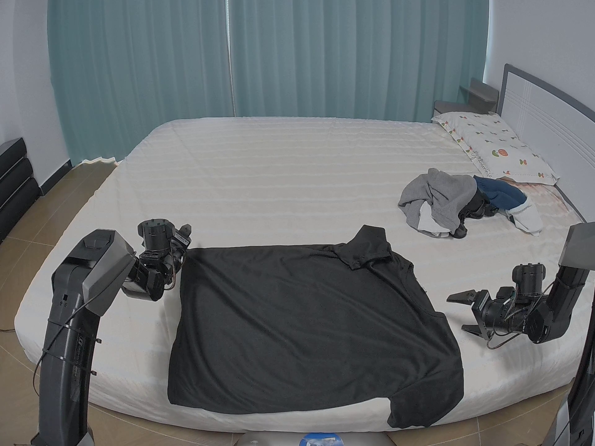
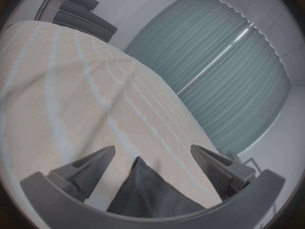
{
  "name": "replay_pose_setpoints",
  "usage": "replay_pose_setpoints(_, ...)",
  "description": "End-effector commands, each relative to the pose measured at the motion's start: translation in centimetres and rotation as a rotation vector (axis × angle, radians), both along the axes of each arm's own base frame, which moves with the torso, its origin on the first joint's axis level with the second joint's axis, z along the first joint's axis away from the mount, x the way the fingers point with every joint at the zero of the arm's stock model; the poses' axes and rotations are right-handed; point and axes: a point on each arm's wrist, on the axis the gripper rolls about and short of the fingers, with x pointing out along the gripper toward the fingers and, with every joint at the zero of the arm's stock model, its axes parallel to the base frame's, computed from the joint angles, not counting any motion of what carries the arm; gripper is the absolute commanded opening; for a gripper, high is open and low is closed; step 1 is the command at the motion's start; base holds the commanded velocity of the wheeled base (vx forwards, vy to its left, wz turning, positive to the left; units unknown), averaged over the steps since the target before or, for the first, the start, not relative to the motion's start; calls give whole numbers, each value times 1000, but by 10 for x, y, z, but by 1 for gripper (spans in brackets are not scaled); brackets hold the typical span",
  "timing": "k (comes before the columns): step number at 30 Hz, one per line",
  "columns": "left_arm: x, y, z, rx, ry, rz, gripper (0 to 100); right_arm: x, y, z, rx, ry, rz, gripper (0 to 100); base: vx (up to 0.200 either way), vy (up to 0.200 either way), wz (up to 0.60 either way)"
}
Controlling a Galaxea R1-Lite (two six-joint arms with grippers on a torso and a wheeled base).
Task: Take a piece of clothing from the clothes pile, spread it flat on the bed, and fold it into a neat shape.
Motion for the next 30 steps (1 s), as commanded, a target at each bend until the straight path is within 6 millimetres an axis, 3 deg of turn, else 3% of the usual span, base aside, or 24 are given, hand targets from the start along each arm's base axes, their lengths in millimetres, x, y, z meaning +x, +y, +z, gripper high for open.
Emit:
replay_pose_setpoints(1, -24, 1, 34, -66, 11, 26, 100, 3, 0, 1, 3, -8, -3, 100, 0, 0, 0)
replay_pose_setpoints(2, -38, -1, 48, -105, 26, 18, 100, 7, -2, 2, 1, -20, -7, 100, 0, 0, 0)
replay_pose_setpoints(5, -47, -1, 54, -115, 39, -7, 100, 15, -1, 4, 0, -35, -2, 100, 0, 0, 0)
replay_pose_setpoints(7, -57, -1, 63, -123, 55, -19, 100, 25, 18, 6, -4, -46, 38, 100, 0, 0, 0)
replay_pose_setpoints(12, -102, -1, 61, -132, 159, -30, 100, 50, 48, 15, -36, -42, 80, 100, 0, 0, 0)
replay_pose_setpoints(16, -130, -1, 48, -180, 203, -44, 100, 75, 59, 19, -65, -27, 72, 100, 0, 0, 0)
replay_pose_setpoints(22, -133, -2, 47, -285, 119, -30, 100, 95, 62, -4, -55, -6, 59, 100, 0, 0, 0)
replay_pose_setpoints(30, -133, -16, 34, -278, 143, -70, 100, 101, 75, -6, -54, -20, 77, 100, 0, 0, 0)
